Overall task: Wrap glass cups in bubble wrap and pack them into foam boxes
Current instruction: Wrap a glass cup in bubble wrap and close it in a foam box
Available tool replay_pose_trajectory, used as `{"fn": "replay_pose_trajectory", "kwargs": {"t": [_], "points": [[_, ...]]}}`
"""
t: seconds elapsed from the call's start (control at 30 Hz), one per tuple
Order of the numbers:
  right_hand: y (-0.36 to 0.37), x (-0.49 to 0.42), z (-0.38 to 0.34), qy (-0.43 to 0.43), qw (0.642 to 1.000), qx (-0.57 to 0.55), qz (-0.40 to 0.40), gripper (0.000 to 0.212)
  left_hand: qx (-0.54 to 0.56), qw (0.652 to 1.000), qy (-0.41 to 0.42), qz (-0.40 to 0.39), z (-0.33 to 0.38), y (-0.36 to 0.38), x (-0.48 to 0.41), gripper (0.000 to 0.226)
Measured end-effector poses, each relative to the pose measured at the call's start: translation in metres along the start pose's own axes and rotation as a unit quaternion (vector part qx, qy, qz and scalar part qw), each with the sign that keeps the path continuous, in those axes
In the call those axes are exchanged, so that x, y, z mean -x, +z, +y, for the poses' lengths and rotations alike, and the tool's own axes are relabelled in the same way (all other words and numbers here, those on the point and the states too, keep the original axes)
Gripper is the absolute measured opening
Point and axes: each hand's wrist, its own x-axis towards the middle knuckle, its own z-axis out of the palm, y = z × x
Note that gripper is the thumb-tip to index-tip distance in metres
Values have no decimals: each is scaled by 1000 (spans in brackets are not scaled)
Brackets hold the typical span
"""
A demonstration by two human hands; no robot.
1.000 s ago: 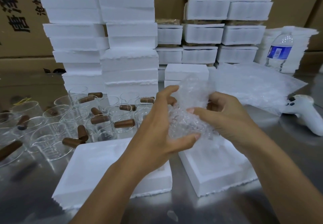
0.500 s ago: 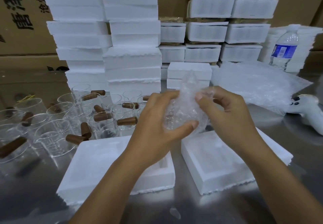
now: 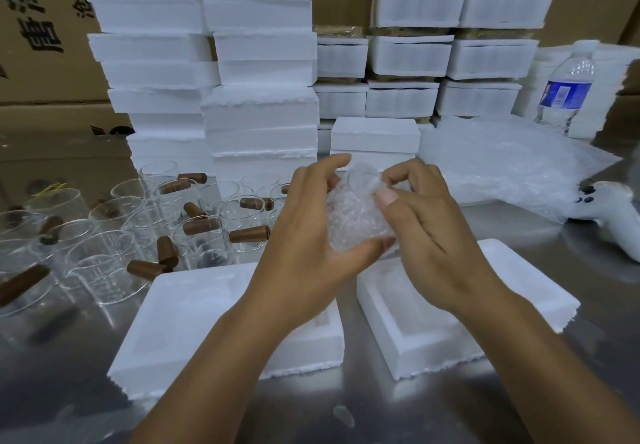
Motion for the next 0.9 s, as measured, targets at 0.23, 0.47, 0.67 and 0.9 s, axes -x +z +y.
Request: {"fn": "replay_pose_trajectory", "kwargs": {"t": [0.23, 0.47, 0.67, 0.9], "points": [[-2, 1, -3, -44, 997, 31, 54, 33, -50, 998, 47, 10, 7, 0, -1, 56], [-7, -2, -3, 14, 982, -34, 186, 20, 4, 997, -16, 71, 8, -3, -3, 29], [-13, -6, -3, 144, 968, -167, 121, 15, 87, 994, -63, 33, 11, 2, -1, 27], [-24, -7, 2, 265, 938, -217, 61, 17, 199, 970, -125, -59, 17, 9, 4, 42]]}}
